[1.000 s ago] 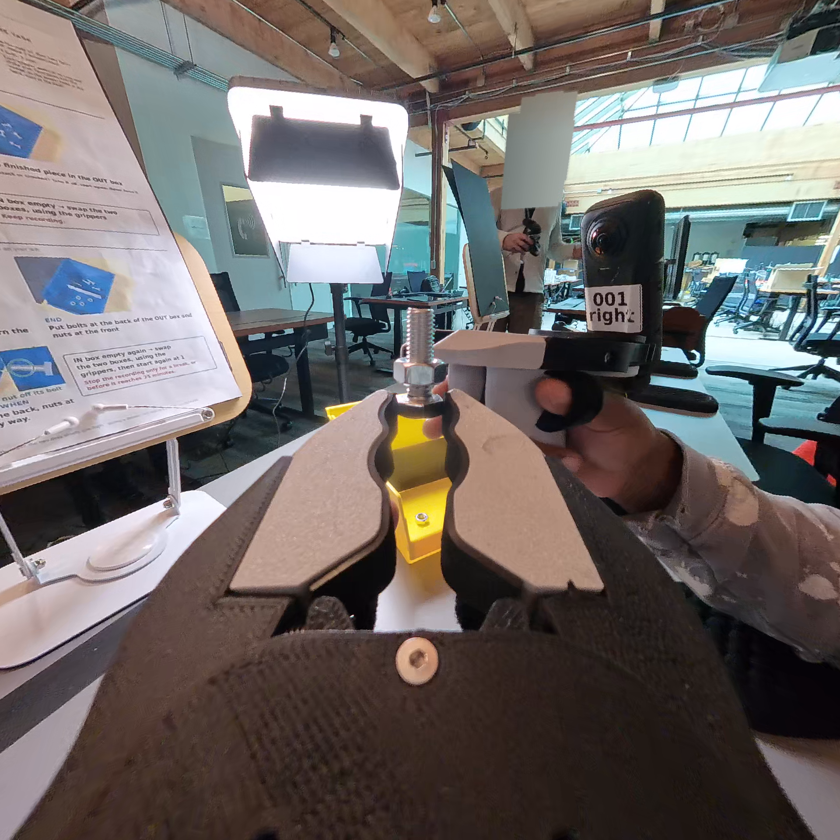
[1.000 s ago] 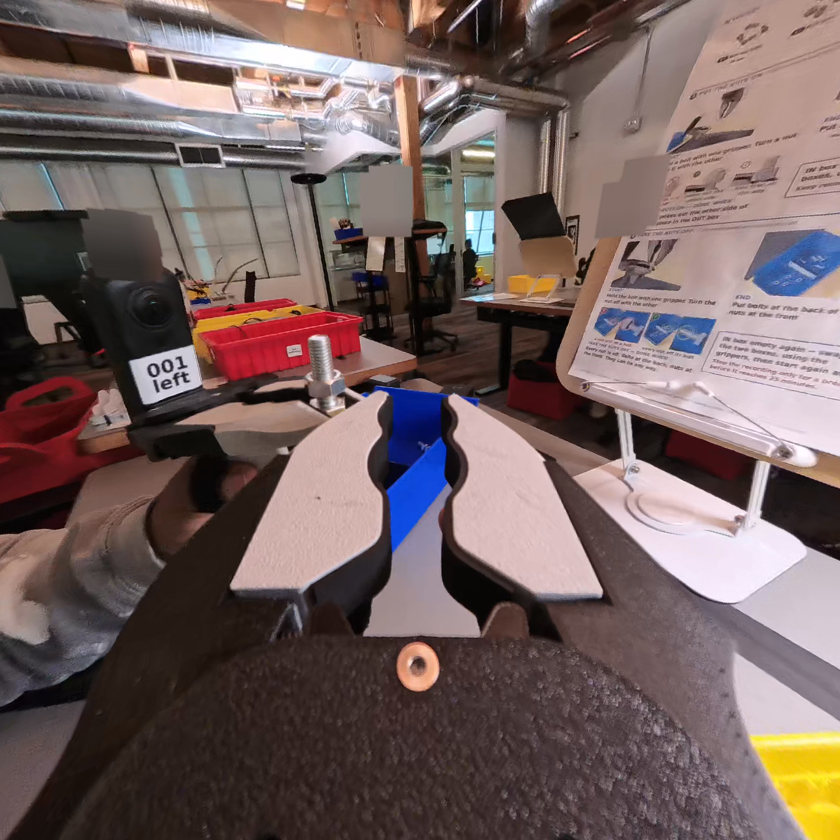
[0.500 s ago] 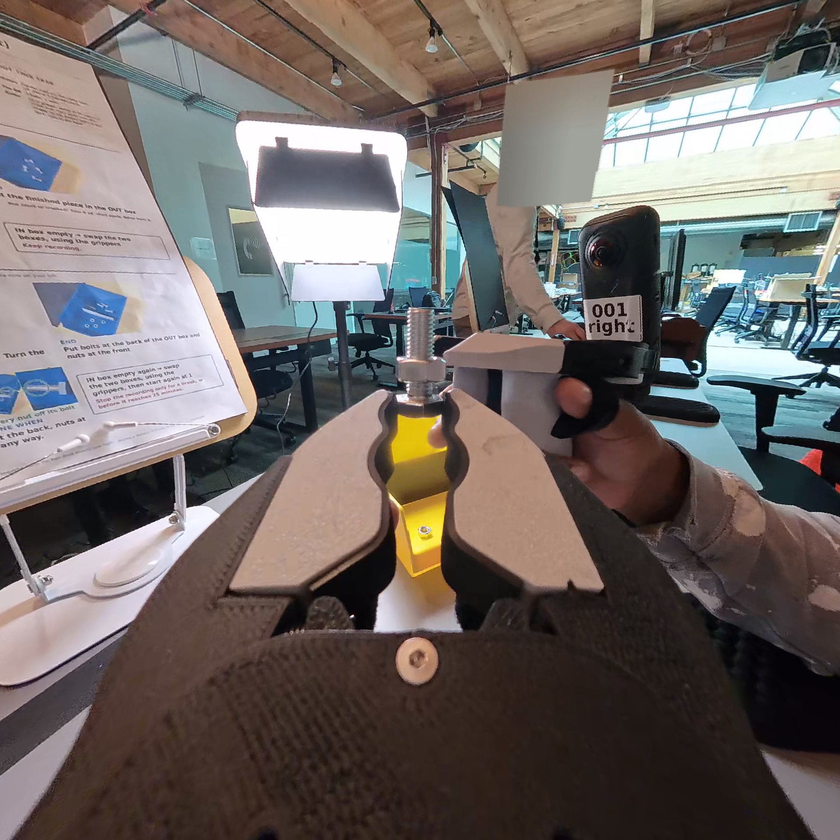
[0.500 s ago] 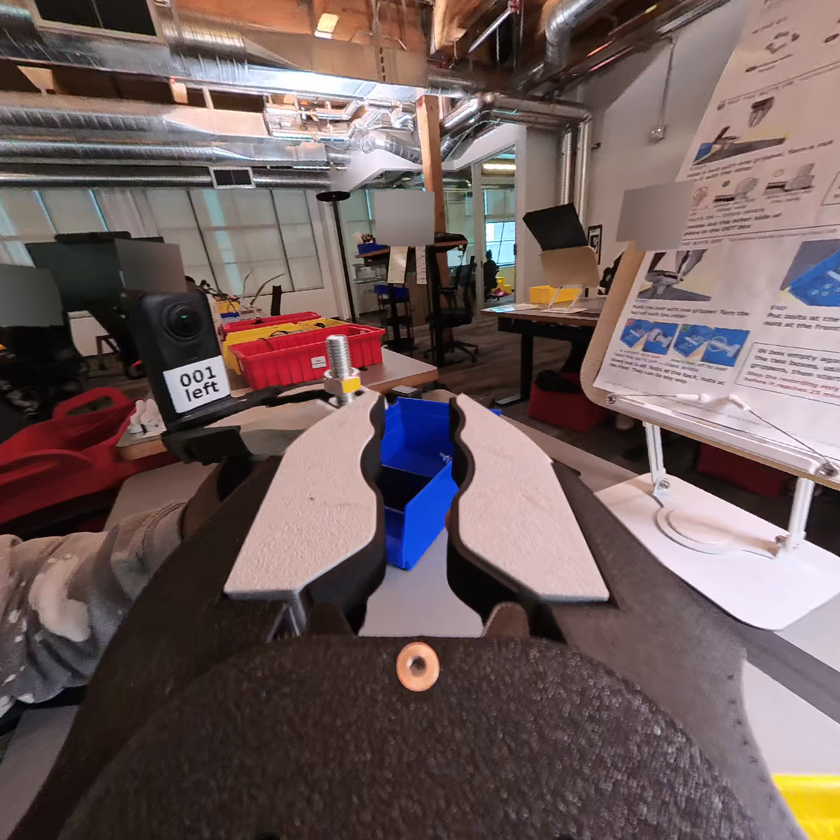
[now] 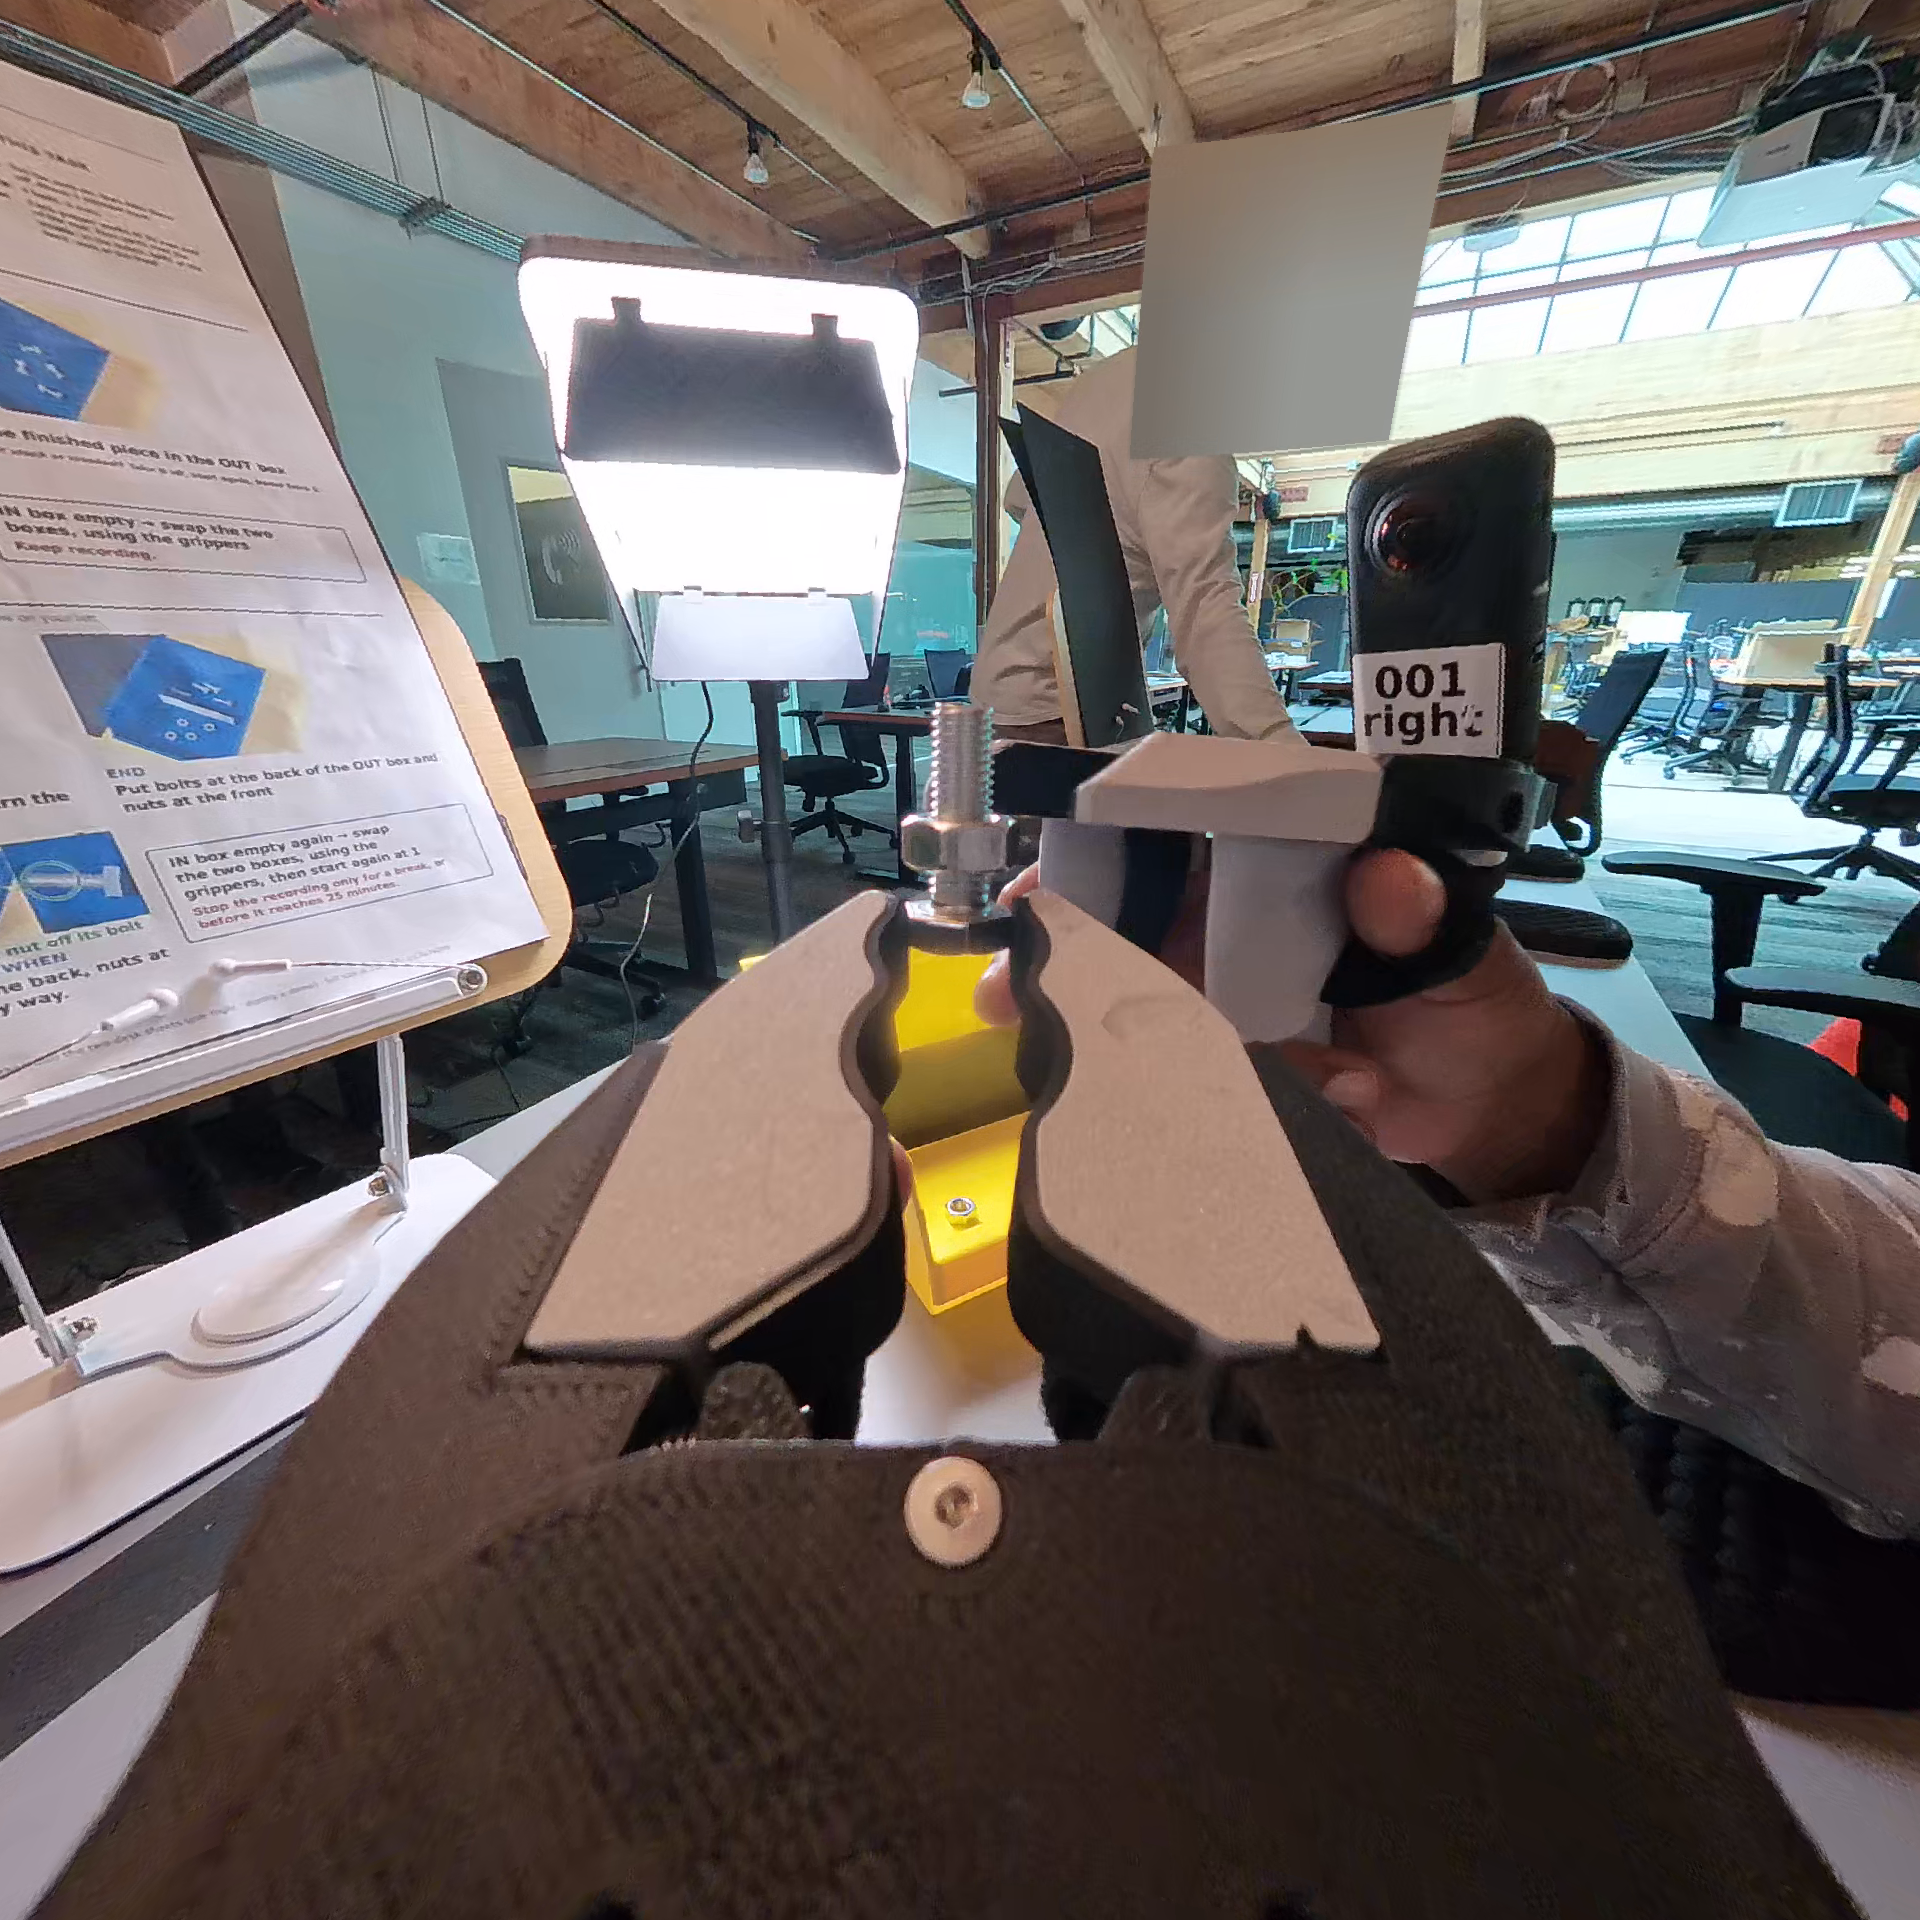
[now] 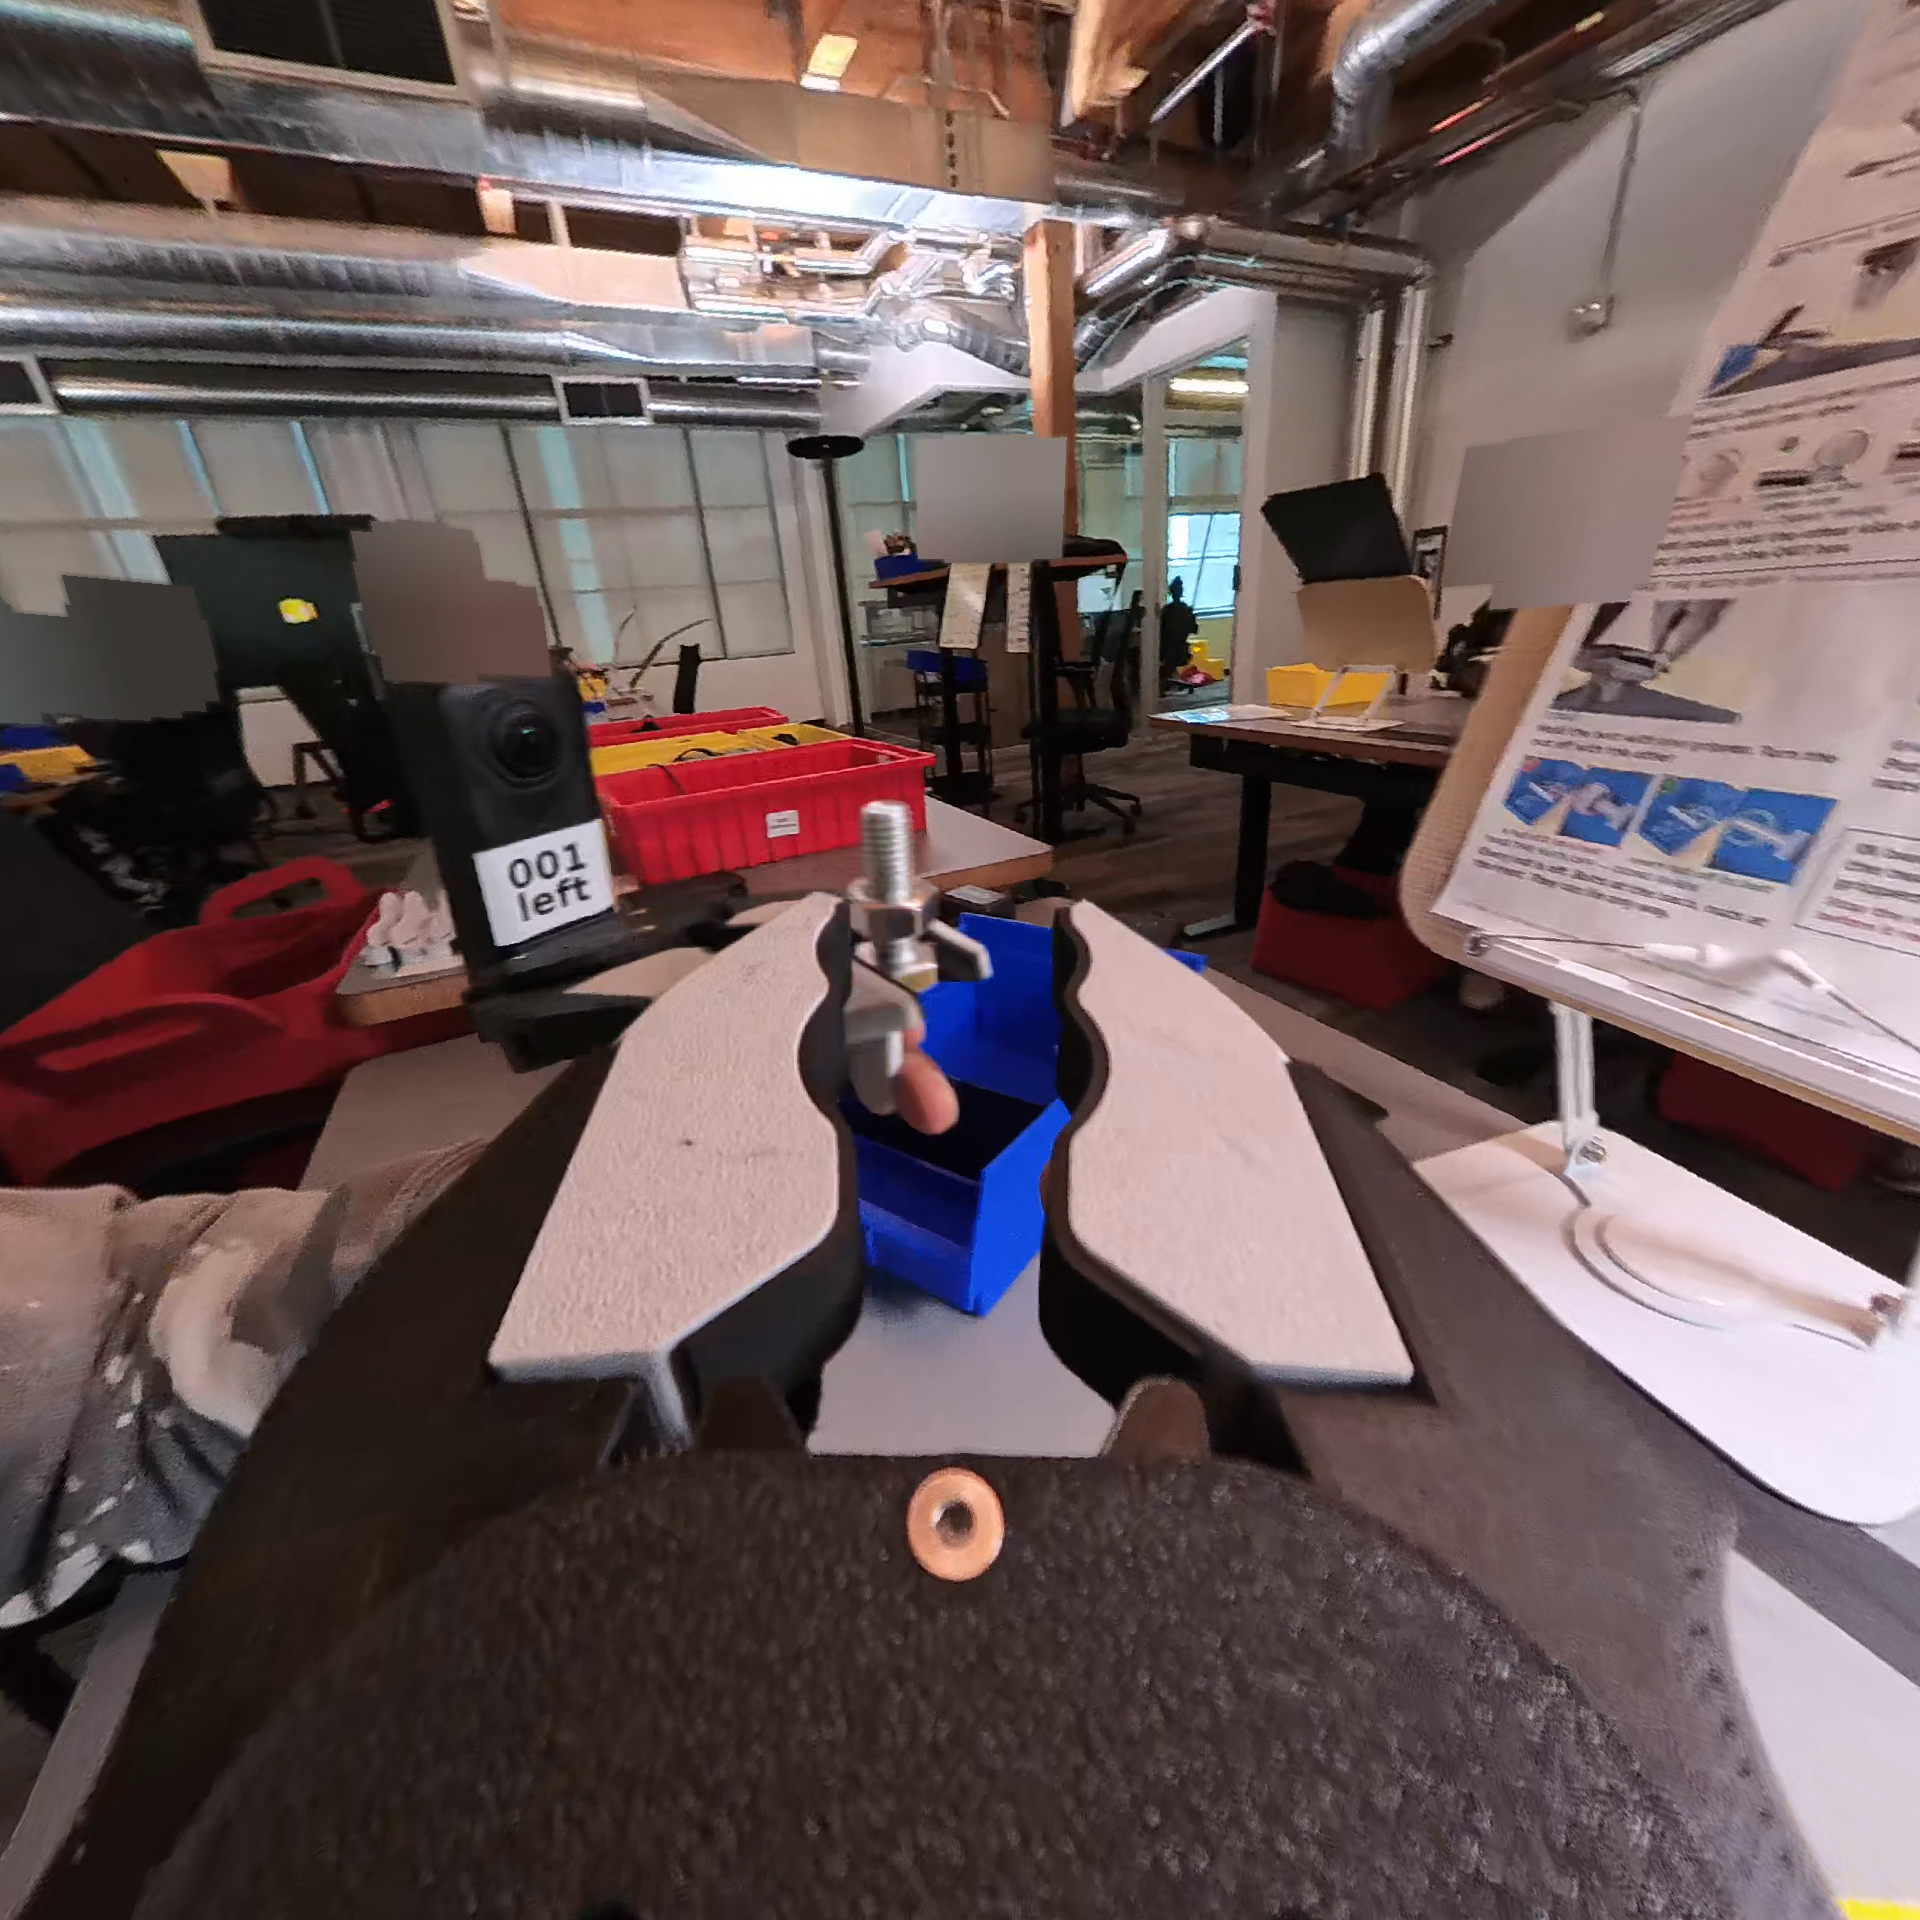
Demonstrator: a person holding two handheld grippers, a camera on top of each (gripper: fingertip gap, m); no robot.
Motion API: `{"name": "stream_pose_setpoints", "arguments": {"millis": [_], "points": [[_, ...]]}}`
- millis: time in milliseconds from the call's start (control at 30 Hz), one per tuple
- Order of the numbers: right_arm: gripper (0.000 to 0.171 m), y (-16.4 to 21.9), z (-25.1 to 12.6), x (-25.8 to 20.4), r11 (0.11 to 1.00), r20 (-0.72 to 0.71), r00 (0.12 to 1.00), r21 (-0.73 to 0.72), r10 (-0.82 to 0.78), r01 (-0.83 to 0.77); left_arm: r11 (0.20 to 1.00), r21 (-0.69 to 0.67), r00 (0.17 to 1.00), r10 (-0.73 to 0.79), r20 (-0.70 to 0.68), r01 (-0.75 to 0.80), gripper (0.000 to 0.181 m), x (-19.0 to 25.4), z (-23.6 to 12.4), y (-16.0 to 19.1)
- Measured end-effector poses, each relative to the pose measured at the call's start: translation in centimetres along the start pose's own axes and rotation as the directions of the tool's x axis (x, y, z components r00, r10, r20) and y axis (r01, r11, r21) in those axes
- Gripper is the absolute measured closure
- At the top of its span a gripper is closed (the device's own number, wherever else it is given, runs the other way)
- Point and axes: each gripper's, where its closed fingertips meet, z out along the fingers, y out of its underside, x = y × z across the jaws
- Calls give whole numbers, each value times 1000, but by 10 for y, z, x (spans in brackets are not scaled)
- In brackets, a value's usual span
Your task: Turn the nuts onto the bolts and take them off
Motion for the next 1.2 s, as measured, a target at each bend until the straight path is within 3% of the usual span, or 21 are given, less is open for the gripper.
{"name": "stream_pose_setpoints", "arguments": {"millis": [100, 200, 400, 533, 633, 900, 967, 1000, 1067, 1200], "points": [[136, 4, 4, -2, 1000, -11, 1000, -23, -19, 18, 1000, 7, 1000, 4, -7, -4, 162, 4, 0, -1], [154, 3, -5, 25, 1000, -123, 992, -11, 9, -11, 1000, 29, 1000, -3, -21, 3, 162, 6, -2, -8], [132, -2, 2, -9, 999, 12, 999, -12, -31, 31, 1000, 15, 1000, -9, -21, 9, 162, 5, 0, -2], [133, 3, 4, -5, 999, -3, 999, -24, -39, 39, 1000, 21, 1000, -11, -25, 12, 162, 8, 1, -4], [159, -9, -7, 15, 999, -93, 996, 51, -2, 7, 999, 45, 999, -20, -27, 21, 162, 5, -4, -10], [133, 0, 6, -15, 1000, 28, 999, -13, -21, 21, 998, 54, 998, -19, -52, 22, 162, 13, -1, -8], [137, -3, 4, -11, 1000, 14, 1000, 8, -16, 16, 996, 75, 998, -35, -55, 40, 162, 13, -3, -12], [158, -6, 0, -1, 1000, -27, 999, 18, 21, -21, 994, 95, 997, -43, -71, 50, 162, 13, -5, -16], [163, -15, -9, 14, 996, -82, 996, 83, 33, -27, 993, 101, 996, -47, -70, 54, 162, 13, -6, -19], [140, -15, -5, -6, 999, 3, 1000, 51, 9, -9, 994, 93, 996, -57, -75, 64, 162, 14, -4, -15]]}}
